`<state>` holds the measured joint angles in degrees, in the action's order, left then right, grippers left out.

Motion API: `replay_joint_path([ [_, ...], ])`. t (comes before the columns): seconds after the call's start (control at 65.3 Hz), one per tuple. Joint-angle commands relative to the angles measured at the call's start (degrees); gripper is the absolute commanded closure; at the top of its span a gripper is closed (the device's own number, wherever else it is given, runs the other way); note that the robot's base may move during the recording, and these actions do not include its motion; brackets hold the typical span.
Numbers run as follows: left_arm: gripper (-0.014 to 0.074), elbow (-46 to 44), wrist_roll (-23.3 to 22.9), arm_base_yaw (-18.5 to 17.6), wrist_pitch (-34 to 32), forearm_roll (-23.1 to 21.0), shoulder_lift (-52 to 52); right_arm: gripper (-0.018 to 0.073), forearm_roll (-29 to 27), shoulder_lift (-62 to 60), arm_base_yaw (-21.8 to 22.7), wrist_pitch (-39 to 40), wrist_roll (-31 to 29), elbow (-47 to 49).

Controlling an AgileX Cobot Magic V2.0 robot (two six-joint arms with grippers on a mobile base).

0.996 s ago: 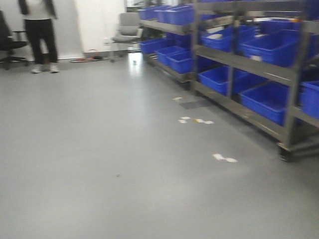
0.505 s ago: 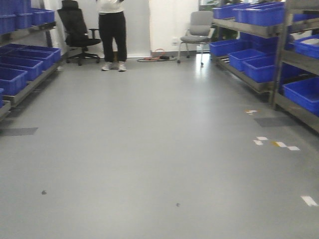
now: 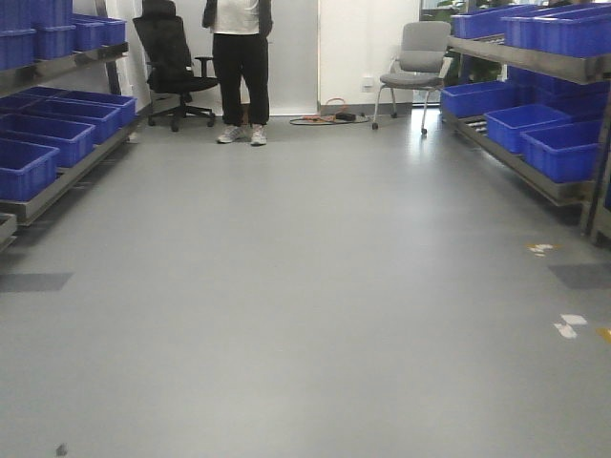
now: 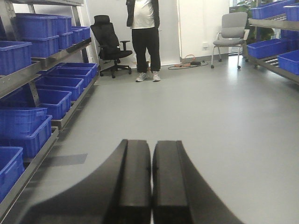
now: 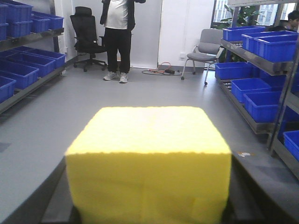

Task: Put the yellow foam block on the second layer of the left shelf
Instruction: 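Turn the base toward the shelf rack of blue bins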

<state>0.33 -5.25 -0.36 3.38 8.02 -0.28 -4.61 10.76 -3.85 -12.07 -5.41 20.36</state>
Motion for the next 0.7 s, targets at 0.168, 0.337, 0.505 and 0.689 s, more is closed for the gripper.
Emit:
replay_joint_path([
  [0.168, 0.046, 1.4, -0.3, -0.3, -4.7, -0.4, -1.0, 0.0096, -0.2, 0.7, 0.4, 5.5, -0.4, 1.6],
  [0.337, 0.046, 1.4, -0.3, -0.3, -4.7, -0.4, -1.0, 0.0096, -0.2, 0.7, 0.4, 5.5, -0.4, 1.6],
  [0.505, 0.046, 1.4, -0.3, -0.3, -4.7, -0.4, -1.0, 0.0096, -0.2, 0.7, 0.4, 5.5, -0.4, 1.6],
  [0.689, 0.046, 1.4, -0.3, -0.3, -4.7, -0.4, -1.0, 0.0096, -0.2, 0.7, 0.4, 5.5, -0.4, 1.6],
])
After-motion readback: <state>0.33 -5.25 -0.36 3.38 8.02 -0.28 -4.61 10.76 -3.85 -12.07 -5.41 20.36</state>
